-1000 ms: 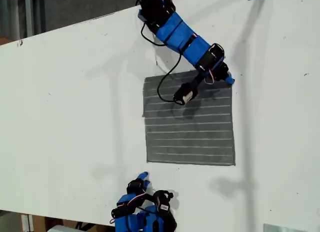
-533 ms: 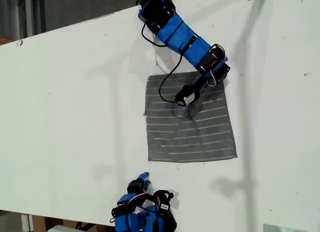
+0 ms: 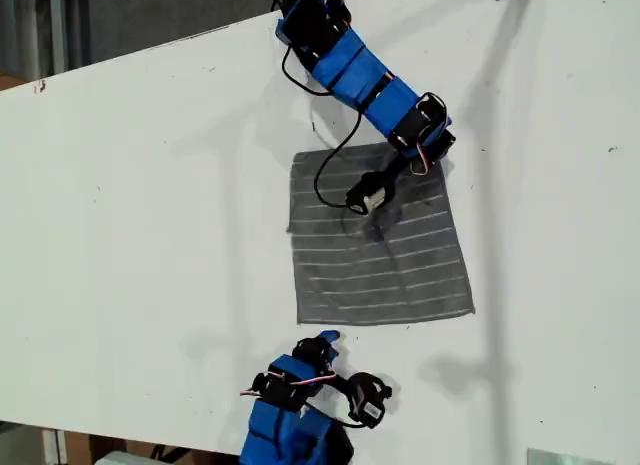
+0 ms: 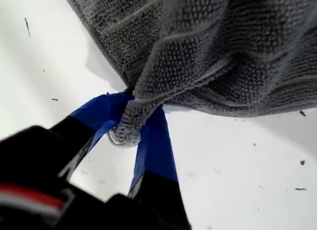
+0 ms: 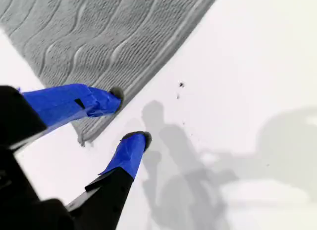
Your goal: Grasp corners of a square towel and fold twice.
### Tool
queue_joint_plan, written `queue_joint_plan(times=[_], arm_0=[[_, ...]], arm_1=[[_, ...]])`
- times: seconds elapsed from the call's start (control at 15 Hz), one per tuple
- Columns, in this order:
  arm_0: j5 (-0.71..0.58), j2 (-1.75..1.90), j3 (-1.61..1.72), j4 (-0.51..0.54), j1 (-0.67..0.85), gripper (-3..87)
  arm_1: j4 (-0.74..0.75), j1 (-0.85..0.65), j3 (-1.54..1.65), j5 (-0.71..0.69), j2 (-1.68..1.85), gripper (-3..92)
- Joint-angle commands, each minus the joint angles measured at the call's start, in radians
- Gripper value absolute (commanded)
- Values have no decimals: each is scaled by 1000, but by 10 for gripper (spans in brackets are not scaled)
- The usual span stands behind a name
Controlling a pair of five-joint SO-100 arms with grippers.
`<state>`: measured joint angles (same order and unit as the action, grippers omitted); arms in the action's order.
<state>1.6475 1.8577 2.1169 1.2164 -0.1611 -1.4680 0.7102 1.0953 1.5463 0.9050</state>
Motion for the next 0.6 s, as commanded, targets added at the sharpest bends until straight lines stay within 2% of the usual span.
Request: queue_joint_plan(times=[0.0,0.07,0.13,0.4,0.53], arm_0=[[143,-301,-422,209,-206,163],[169,-411,-588,279,-270,172],[160,-482,-693,278,-316,178],[8,-681,-968,117,-423,196],[-14,-732,-1029,87,-445,225]], arm_1=[[-11,-11,2,6,6,-1],[-3,-11,9,6,6,-1],[-2,-11,12,6,3,-1],[12,-14,43,8,2,-1],[14,-9,48,11,2,-1]])
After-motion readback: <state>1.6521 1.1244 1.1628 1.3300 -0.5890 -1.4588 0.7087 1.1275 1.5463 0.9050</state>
